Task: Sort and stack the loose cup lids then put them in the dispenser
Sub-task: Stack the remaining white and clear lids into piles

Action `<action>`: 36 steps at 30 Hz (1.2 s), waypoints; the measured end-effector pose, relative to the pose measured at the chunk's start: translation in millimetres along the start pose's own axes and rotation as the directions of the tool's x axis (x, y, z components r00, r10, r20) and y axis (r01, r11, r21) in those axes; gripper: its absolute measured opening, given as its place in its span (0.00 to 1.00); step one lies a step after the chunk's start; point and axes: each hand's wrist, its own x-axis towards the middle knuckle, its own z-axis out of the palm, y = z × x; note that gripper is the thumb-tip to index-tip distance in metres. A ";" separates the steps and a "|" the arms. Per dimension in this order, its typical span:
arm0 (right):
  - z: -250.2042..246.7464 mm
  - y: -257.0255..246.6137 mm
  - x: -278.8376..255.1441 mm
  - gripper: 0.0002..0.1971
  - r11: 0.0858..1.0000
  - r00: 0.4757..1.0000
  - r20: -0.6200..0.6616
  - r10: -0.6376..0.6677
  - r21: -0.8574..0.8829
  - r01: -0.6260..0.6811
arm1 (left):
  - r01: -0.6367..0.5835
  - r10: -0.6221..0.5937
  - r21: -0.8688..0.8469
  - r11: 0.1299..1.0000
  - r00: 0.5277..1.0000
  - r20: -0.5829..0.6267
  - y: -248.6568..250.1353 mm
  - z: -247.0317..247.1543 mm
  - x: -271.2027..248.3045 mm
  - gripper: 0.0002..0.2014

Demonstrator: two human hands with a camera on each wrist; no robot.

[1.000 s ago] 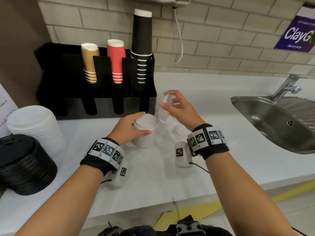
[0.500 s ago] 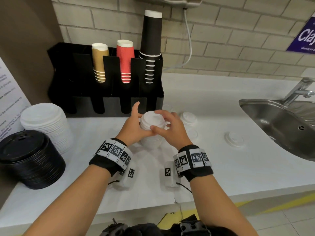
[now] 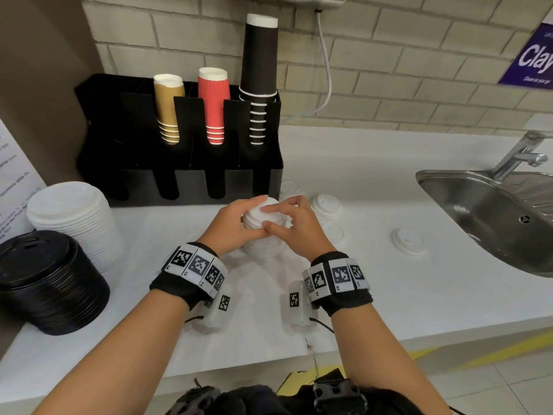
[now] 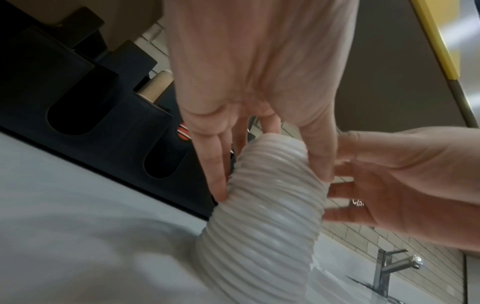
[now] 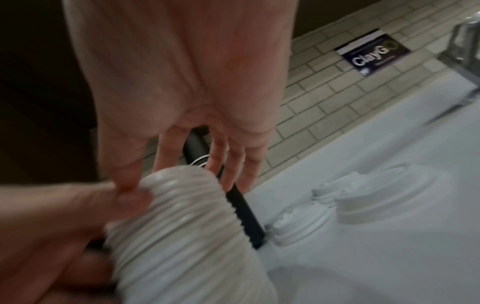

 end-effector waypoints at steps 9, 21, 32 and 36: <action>-135.8 94.6 -5.8 0.32 0.565 0.600 -0.413 0.685 -0.219 -0.796 | 0.061 -0.062 0.011 0.998 0.998 0.030 -2.4 3.4 8.5 0.34; -163.0 139.0 -20.6 0.29 0.366 0.629 -0.307 0.714 -0.601 -0.710 | 0.047 -0.048 0.017 0.999 0.998 0.043 5.6 7.1 8.0 0.34; -157.6 91.9 -3.2 0.24 0.777 0.790 -0.158 0.593 -0.147 -0.613 | 0.048 -0.044 0.104 0.993 0.998 -0.042 9.9 15.5 2.8 0.33; -117.4 33.9 6.5 0.17 0.935 0.946 0.058 0.318 0.143 -0.323 | 0.026 -0.021 0.086 0.996 0.998 -0.059 11.2 17.5 2.2 0.40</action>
